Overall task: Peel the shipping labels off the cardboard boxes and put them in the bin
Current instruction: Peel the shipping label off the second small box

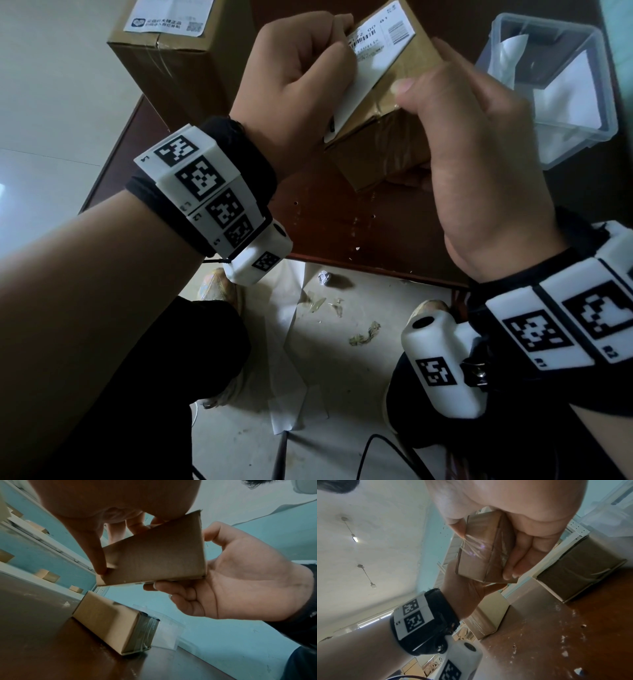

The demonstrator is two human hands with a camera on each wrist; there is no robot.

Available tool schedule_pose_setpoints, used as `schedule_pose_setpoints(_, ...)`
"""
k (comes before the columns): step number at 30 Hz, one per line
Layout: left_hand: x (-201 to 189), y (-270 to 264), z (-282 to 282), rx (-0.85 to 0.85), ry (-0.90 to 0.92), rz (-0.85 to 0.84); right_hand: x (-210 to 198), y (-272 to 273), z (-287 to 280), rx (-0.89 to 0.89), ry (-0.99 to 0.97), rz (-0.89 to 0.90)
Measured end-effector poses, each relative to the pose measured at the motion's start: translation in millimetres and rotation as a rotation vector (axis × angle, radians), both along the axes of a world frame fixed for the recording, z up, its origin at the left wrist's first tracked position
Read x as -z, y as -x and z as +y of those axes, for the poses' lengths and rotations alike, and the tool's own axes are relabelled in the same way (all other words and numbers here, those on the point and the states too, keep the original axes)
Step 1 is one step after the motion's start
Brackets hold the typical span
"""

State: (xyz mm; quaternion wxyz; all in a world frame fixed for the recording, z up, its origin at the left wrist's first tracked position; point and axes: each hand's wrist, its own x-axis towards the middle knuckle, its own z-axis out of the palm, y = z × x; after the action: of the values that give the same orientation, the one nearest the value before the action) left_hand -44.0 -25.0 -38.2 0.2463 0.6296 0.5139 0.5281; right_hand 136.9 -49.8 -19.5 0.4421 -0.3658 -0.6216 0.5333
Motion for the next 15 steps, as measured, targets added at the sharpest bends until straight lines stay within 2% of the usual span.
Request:
schedule_pose_setpoints(11,-5.7,-7.3,-6.1,-0.062,-0.049,0.054,-3.4,2.5,-3.7,0.063,0.087,-0.022)
schedule_pose_setpoints(15,-8.3,-9.4,-8.5,-0.079,-0.017,0.053,-2.1,2.3,-2.5,0.044,0.027,-0.018)
